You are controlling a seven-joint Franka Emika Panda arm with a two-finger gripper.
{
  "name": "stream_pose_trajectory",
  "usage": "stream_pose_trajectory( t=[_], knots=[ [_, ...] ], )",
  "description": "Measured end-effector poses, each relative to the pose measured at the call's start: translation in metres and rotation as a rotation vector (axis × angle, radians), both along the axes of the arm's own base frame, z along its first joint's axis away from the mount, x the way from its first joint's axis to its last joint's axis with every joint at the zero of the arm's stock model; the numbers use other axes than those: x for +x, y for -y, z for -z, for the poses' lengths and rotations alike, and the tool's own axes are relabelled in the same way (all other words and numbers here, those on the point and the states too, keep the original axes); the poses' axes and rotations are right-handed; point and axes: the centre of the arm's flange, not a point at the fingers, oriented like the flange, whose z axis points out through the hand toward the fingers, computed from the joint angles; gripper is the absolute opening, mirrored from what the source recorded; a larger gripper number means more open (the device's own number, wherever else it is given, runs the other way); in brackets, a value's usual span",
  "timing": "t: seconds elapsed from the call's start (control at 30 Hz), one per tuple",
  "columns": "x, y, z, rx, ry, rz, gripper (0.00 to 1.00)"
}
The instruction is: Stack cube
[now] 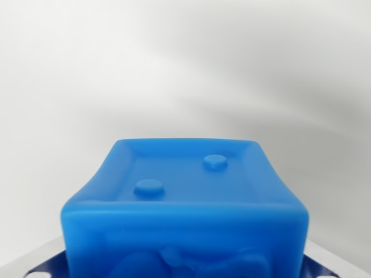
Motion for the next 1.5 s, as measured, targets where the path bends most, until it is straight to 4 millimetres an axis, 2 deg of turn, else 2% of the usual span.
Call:
stream_pose_trajectory(
  t=[1.5],
  knots=[
    [-0.061, 0.059, -0.02, 0.001, 0.004, 0.126, 0.0]
  ],
)
